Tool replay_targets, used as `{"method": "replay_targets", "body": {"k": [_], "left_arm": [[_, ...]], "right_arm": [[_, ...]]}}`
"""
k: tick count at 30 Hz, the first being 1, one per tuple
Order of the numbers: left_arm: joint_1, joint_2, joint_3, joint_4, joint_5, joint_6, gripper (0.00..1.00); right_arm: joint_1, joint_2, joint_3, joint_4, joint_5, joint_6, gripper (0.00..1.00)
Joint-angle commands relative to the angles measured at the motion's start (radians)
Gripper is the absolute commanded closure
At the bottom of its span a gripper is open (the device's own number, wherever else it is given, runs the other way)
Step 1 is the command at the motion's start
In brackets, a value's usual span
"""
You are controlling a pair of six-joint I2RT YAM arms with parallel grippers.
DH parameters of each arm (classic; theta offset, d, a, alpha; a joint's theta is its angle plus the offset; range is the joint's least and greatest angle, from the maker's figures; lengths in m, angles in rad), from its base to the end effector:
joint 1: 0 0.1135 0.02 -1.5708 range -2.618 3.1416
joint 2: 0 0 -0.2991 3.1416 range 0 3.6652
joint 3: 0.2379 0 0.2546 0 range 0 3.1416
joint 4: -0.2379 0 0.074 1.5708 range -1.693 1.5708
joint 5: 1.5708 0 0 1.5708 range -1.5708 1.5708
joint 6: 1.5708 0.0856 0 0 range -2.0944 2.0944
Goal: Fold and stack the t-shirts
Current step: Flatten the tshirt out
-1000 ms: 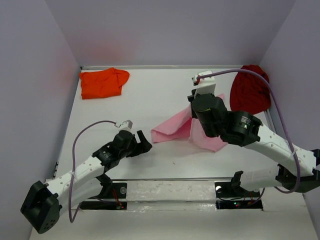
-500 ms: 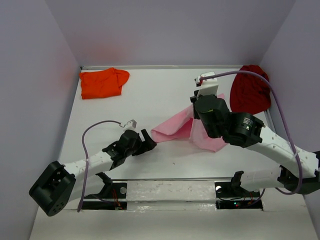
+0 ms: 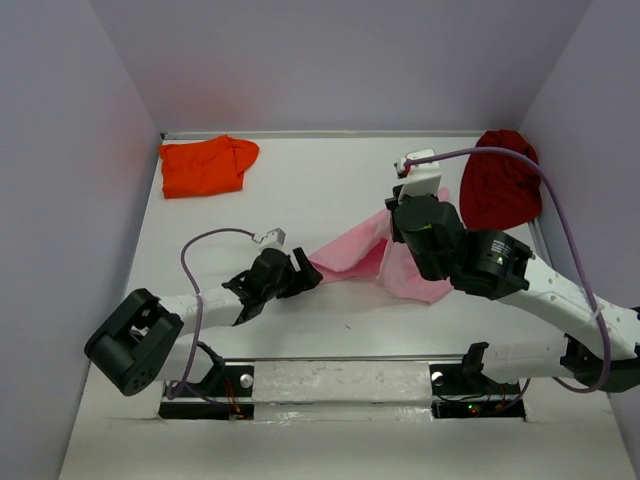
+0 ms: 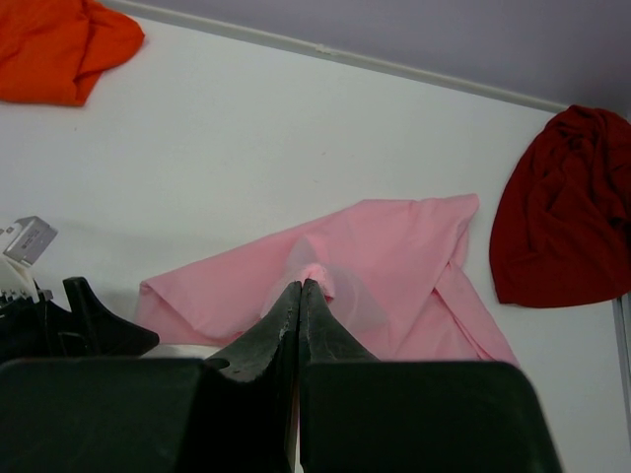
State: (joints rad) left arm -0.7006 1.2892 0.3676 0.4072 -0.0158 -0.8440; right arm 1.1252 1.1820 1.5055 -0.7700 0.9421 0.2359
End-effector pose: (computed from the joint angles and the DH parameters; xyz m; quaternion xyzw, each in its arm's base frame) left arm 0.2097 -0.1751 0.1615 -0.0658 0.8612 -0.3468 0.3658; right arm 0.1635 0.1816 0.4721 -0.1059 0.7847 0.0004 0.6108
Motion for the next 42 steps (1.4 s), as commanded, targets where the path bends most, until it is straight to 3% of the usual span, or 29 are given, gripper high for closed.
{"method": "replay_targets", "body": {"k": [1, 5, 6, 7, 9, 10, 14, 21, 25, 28, 29, 32, 37, 42], "left_arm": [[-0.005, 0.055, 0.010, -0.044, -0.021, 0.051, 0.17], [-0.005, 0.082, 0.011, -0.016, -0.021, 0.074, 0.26], [-0.005, 0.090, 0.013, -0.013, -0.023, 0.075, 0.33], [-0.005, 0.110, 0.019, -0.010, -0.021, 0.079, 0.48], [-0.005, 0.133, 0.027, -0.004, -0.018, 0.085, 0.59], [-0.005, 0.159, 0.033, 0.002, -0.006, 0.092, 0.72], [-0.005, 0.209, 0.040, 0.019, 0.011, 0.100, 0.98], [-0.007, 0.203, 0.050, 0.012, 0.011, 0.115, 1.00], [-0.019, 0.000, 0.108, -0.172, -0.032, 0.151, 1.00], [-0.023, -0.115, 0.233, -0.411, -0.055, 0.281, 1.00], [-0.023, -0.131, 0.326, -0.576, -0.131, 0.334, 1.00], [-0.028, -0.238, 0.457, -0.776, -0.269, 0.370, 1.00], [-0.027, -0.422, 0.657, -0.881, -0.392, 0.405, 1.00], [-0.028, -0.496, 0.777, -0.992, -0.516, 0.535, 1.00]], "right_arm": [[-0.005, -0.030, -0.004, 0.052, 0.009, 0.003, 1.00], [-0.005, -0.045, -0.011, 0.054, 0.006, 0.005, 1.00], [-0.005, -0.048, -0.013, 0.055, 0.006, 0.005, 1.00], [-0.005, -0.054, -0.011, 0.055, 0.012, 0.005, 1.00], [-0.005, -0.059, -0.013, 0.057, 0.015, 0.003, 1.00], [-0.005, -0.064, -0.013, 0.057, 0.018, 0.000, 1.00], [-0.005, -0.071, -0.024, 0.057, 0.027, -0.006, 1.00], [-0.005, -0.117, -0.062, 0.057, 0.038, 0.002, 1.00], [-0.005, -0.151, -0.079, 0.049, 0.052, 0.005, 1.00], [-0.005, -0.171, -0.080, 0.040, 0.058, 0.013, 1.00], [-0.005, -0.179, -0.082, 0.038, 0.060, 0.013, 1.00], [-0.005, -0.191, -0.094, 0.031, 0.089, 0.008, 1.00], [-0.005, -0.229, -0.111, 0.011, 0.064, 0.060, 1.00], [-0.005, -0.289, -0.077, -0.054, 0.070, 0.100, 1.00]]}}
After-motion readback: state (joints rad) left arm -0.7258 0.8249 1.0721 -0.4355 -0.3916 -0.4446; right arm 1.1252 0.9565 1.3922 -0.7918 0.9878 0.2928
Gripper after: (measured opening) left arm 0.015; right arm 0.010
